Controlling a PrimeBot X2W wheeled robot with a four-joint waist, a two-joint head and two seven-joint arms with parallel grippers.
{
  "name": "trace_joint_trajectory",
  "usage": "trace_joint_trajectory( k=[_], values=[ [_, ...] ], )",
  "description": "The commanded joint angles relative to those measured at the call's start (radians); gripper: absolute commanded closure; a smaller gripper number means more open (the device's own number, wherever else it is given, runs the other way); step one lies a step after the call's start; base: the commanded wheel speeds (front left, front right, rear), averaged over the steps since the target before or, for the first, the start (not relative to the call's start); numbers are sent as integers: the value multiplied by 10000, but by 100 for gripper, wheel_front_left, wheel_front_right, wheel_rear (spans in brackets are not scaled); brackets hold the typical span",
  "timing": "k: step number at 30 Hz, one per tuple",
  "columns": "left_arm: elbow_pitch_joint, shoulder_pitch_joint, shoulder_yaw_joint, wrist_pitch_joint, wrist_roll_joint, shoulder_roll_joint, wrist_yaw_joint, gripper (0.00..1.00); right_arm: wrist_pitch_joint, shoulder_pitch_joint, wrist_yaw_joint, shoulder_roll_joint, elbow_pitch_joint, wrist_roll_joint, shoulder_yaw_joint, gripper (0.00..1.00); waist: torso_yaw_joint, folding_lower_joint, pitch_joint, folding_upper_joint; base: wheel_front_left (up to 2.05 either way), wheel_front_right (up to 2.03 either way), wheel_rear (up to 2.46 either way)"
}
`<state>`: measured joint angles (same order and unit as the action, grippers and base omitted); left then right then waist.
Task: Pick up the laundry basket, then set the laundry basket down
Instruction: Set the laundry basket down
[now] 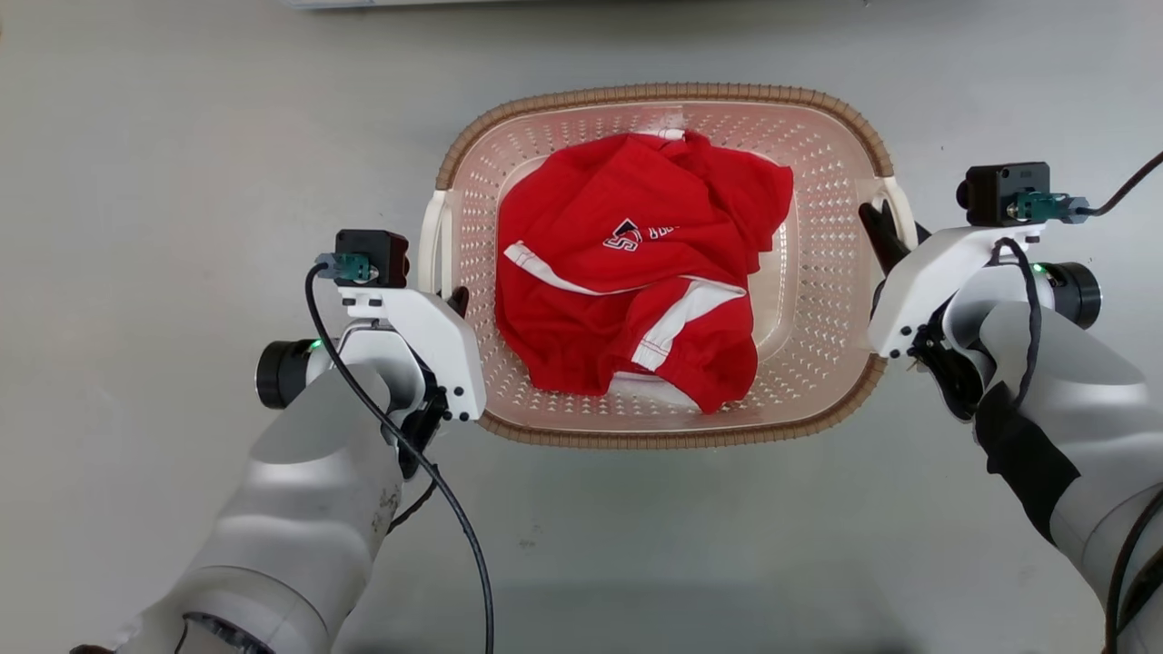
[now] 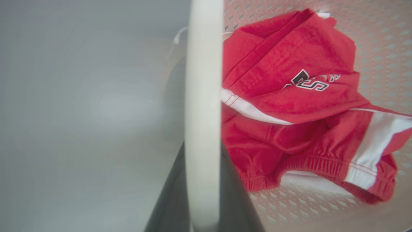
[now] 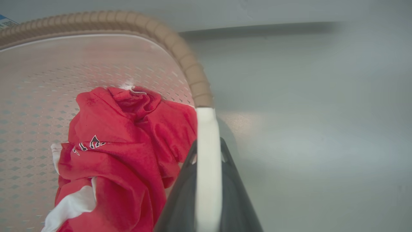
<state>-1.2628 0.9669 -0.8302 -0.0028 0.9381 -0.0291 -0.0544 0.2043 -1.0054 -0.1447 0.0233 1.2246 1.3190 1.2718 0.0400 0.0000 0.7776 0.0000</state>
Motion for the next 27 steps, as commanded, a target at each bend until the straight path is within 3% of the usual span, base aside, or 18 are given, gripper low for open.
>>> trace_joint_trajectory(
  k=[1, 14, 27],
  values=[
    [-280, 32, 217, -164, -127, -869, 266, 100, 234, 140, 140, -735, 275, -45, -101, 100, 9, 0, 255, 0, 0, 0, 0],
    [-280, 974, 114, -919, -286, -843, 206, 100, 533, -644, 140, -735, 371, -254, -185, 100, 131, 0, 1474, 0, 0, 0, 0],
    [-280, 966, 74, -1081, -181, -652, 126, 100, 572, -684, 140, -735, 475, -652, -637, 100, 232, 0, 1612, 0, 0, 0, 0]
  ],
)
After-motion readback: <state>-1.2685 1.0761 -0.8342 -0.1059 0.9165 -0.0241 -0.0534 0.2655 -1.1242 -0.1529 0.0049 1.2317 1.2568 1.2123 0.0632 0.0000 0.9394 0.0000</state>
